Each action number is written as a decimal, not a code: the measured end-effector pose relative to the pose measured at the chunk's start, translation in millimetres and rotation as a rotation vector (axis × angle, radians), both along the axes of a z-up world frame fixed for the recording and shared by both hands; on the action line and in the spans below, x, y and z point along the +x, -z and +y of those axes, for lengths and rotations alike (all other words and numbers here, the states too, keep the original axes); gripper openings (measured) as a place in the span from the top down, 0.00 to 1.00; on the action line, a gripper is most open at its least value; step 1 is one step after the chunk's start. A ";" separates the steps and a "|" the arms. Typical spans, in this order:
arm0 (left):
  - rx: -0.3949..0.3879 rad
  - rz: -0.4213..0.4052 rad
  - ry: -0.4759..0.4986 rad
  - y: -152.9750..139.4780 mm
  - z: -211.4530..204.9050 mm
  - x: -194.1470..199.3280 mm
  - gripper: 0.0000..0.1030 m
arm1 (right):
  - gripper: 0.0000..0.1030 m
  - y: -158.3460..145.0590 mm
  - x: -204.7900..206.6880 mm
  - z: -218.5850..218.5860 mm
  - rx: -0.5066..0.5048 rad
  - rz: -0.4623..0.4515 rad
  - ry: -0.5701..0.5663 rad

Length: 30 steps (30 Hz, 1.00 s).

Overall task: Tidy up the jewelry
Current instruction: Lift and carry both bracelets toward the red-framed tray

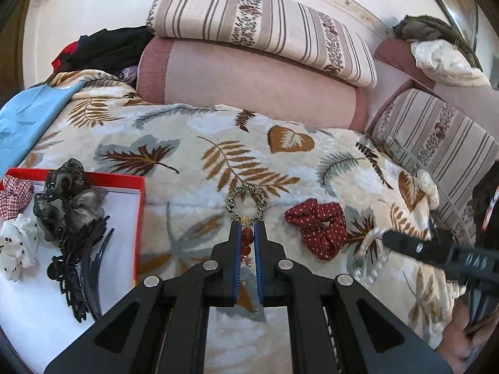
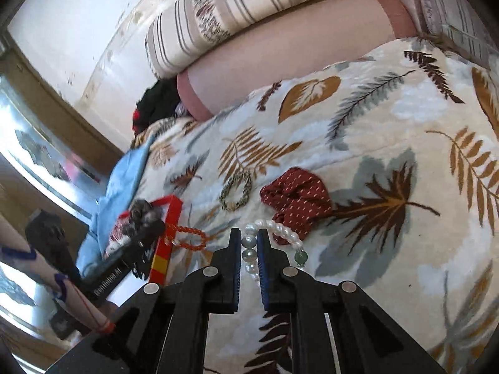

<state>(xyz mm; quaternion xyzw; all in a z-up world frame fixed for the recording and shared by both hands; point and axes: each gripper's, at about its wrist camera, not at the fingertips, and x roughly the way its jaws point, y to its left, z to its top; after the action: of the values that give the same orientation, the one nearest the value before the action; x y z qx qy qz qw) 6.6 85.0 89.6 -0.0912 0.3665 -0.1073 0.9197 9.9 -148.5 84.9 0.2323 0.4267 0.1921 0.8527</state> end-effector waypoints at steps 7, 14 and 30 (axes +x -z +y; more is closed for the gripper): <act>0.035 -0.013 0.005 3.5 -9.3 0.6 0.93 | 0.90 -3.7 -0.1 -11.9 0.044 -0.036 0.004; 0.077 -0.038 0.011 2.1 -15.1 -0.6 0.93 | 0.89 -13.1 -5.7 -9.9 0.039 -0.086 -0.001; 0.179 -0.113 -0.043 -11.5 -15.9 -12.4 0.93 | 0.89 -20.4 -13.5 4.9 0.005 -0.136 -0.049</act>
<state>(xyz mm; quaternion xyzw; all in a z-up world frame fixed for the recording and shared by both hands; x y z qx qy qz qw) -5.7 69.1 101.1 -0.0105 0.3202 -0.0594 0.9454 -3.6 -143.5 105.4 0.2104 0.3727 0.2296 0.8742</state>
